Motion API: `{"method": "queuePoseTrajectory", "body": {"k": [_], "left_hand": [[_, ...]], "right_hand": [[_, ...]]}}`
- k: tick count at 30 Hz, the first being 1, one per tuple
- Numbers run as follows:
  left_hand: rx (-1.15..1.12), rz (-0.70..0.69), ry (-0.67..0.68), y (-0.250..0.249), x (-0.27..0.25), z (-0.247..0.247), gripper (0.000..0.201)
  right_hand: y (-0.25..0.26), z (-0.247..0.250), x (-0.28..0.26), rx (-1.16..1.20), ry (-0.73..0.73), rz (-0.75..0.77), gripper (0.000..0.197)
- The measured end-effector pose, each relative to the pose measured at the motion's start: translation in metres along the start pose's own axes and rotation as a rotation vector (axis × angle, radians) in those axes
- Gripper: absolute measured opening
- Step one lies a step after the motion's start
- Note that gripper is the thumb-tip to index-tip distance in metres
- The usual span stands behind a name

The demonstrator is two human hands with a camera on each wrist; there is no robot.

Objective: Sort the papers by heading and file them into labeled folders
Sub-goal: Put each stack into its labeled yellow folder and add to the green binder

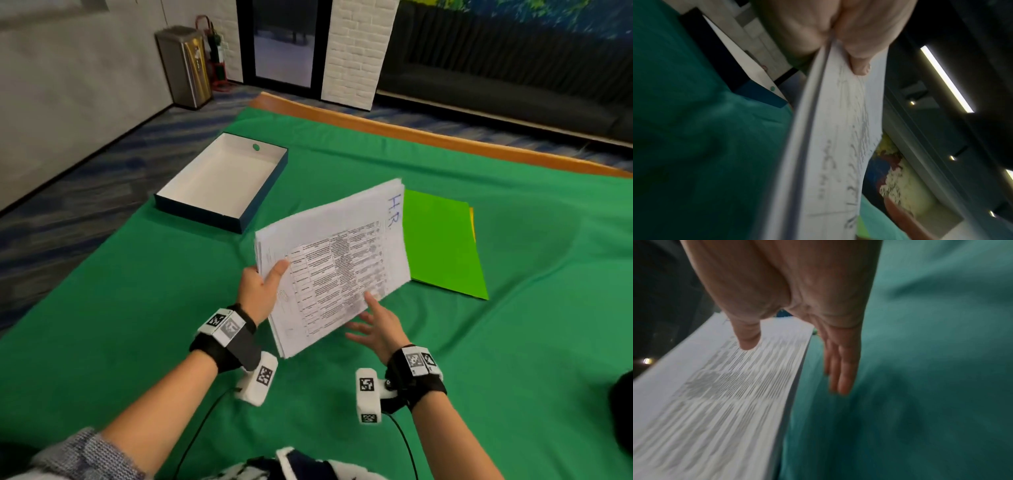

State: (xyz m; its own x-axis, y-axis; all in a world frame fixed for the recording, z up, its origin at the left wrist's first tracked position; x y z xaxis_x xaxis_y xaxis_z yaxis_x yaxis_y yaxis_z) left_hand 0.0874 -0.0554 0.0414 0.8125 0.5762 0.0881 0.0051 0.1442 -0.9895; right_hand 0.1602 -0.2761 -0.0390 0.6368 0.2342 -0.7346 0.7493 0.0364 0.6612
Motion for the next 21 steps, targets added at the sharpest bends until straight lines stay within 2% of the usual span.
{"method": "queuePoseTrajectory", "body": {"k": [1, 3, 7, 13, 17, 21], "left_hand": [[0.004, -0.003, 0.006, 0.002, -0.001, -0.002, 0.019], [0.02, 0.009, -0.013, 0.007, -0.001, 0.001, 0.018], [0.046, 0.064, -0.143, 0.019, 0.01, 0.024, 0.024], [0.027, 0.189, -0.386, 0.055, 0.018, 0.062, 0.03], [-0.025, 0.261, -0.473, 0.08, 0.009, 0.074, 0.032], [0.036, 0.298, -0.472, 0.097, 0.001, 0.076, 0.029]], "right_hand": [[0.001, -0.005, -0.002, -0.001, 0.043, -0.015, 0.053], [0.001, -0.007, 0.001, -0.085, 0.013, -0.009, 0.046], [0.015, 0.014, 0.019, -0.271, -0.184, 0.045, 0.032], [0.066, 0.058, 0.048, -0.686, -0.563, 0.237, 0.043], [0.098, 0.071, 0.066, -0.806, -0.633, 0.265, 0.047], [0.112, 0.079, 0.09, -1.088, -0.709, 0.256, 0.065]]}}
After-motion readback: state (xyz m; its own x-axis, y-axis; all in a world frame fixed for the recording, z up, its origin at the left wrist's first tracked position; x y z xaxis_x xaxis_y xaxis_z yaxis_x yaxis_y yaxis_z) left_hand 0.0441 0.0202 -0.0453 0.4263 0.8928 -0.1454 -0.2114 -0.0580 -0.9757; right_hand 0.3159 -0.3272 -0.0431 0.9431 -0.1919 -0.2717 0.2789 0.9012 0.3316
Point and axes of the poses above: each hand's wrist, its own x-axis towards the middle knuckle, its own z-axis out of the back of the hand, y = z × x, the point moved 1 cm from there along x, towards the middle knuckle, and after that the axes turned 11 degrees about -z, right-handed, at the moved point
